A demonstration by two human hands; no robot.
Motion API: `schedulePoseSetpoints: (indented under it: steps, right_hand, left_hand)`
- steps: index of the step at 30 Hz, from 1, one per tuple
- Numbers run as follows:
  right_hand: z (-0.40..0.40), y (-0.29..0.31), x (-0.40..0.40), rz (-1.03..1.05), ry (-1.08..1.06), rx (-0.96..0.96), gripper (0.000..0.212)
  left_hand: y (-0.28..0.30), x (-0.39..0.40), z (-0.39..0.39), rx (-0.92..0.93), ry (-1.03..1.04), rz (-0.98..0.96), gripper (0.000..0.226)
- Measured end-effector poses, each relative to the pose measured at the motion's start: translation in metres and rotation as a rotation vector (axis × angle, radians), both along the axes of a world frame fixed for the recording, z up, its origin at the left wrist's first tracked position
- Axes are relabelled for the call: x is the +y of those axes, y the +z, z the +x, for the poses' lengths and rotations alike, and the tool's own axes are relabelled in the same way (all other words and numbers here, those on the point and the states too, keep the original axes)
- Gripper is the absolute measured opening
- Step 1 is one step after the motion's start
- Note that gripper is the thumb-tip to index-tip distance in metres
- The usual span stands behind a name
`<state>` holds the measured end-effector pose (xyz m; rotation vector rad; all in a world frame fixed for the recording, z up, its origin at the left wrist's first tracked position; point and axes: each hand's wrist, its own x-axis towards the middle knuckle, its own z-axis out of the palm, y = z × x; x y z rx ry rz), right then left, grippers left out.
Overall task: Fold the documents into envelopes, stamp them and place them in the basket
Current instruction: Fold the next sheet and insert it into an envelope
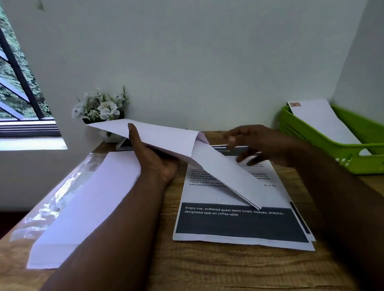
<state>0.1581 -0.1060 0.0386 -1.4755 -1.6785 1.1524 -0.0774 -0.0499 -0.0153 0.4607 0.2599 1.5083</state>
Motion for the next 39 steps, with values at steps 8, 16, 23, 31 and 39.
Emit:
schedulePoseSetpoints:
  steps: [8, 16, 23, 31, 39]
  right_hand:
    - [-0.020, -0.022, 0.011, 0.046, -0.075, 0.630, 0.056]
    - [0.035, -0.023, 0.013, -0.106, 0.296, 0.420, 0.077]
    - [-0.009, -0.035, 0.018, 0.051, 0.263, 0.326, 0.092]
    - [-0.047, -0.047, 0.018, 0.854, -0.154, -0.192, 0.075]
    - [-0.046, -0.039, 0.015, 1.391, -0.067, -0.748, 0.044]
  left_hand:
    - [-0.001, -0.004, 0.004, 0.033, -0.037, -0.006, 0.064]
    - [-0.002, 0.005, -0.002, -0.052, 0.013, -0.037, 0.071]
    - [-0.002, 0.001, 0.004, -0.017, 0.008, -0.047, 0.059]
    - [-0.001, -0.008, 0.019, 0.120, -0.143, -0.003, 0.069]
    - [0.009, -0.010, 0.030, 0.272, -0.391, 0.085, 0.093]
